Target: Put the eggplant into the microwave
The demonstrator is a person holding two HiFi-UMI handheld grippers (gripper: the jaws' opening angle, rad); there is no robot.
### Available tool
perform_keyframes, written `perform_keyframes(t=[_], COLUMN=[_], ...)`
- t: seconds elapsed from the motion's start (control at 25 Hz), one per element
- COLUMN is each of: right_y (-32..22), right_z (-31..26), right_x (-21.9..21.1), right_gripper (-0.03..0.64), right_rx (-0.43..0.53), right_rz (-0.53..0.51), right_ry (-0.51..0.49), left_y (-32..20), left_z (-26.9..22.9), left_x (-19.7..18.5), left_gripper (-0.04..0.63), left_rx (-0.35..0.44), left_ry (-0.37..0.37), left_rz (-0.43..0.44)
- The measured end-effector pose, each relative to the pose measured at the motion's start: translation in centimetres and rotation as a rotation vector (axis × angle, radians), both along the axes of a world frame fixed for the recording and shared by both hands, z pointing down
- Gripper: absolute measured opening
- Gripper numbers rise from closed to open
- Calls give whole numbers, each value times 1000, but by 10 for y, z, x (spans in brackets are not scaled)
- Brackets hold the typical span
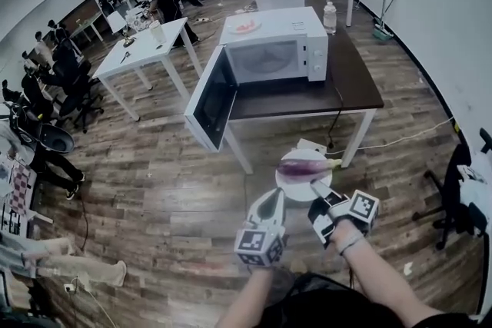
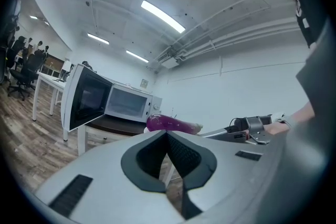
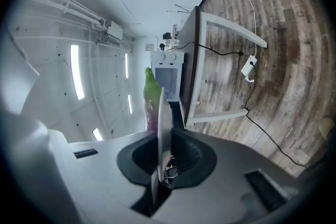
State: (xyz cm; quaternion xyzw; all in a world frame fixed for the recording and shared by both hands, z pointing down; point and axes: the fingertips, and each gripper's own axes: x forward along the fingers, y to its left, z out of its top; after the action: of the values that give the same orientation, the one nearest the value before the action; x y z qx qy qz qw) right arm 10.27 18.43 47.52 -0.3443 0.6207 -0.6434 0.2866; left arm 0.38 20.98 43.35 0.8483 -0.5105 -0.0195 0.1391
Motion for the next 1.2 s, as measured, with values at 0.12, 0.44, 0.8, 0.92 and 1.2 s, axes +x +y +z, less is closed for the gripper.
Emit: perform_keyframes(t=[0.12,0.44,0.8,0.92,1.2], right_y=[-11,-30,-66,-82,-128], right_z=[1,8,11,11,11], right_x=[2,5,11,9,1], right_gripper=[25,25,25,25,25], right_rx=[1,-17,-17,-17,-20], right_rz=[-4,-14,-9,-11,-3], right_ry=[-5,-11,-4,0,-13], left_y=[-7,-23,-78,-98,-146], left_z=[2,12,10,6,9], left_x=[-2,-1,11,13,11], left_gripper=[2,2,2,2,2], left_rx=[-9,-41,-38,-29,-26], left_ry=[-3,1,28,17,7], left_rz=[-11,-29,0,18,54])
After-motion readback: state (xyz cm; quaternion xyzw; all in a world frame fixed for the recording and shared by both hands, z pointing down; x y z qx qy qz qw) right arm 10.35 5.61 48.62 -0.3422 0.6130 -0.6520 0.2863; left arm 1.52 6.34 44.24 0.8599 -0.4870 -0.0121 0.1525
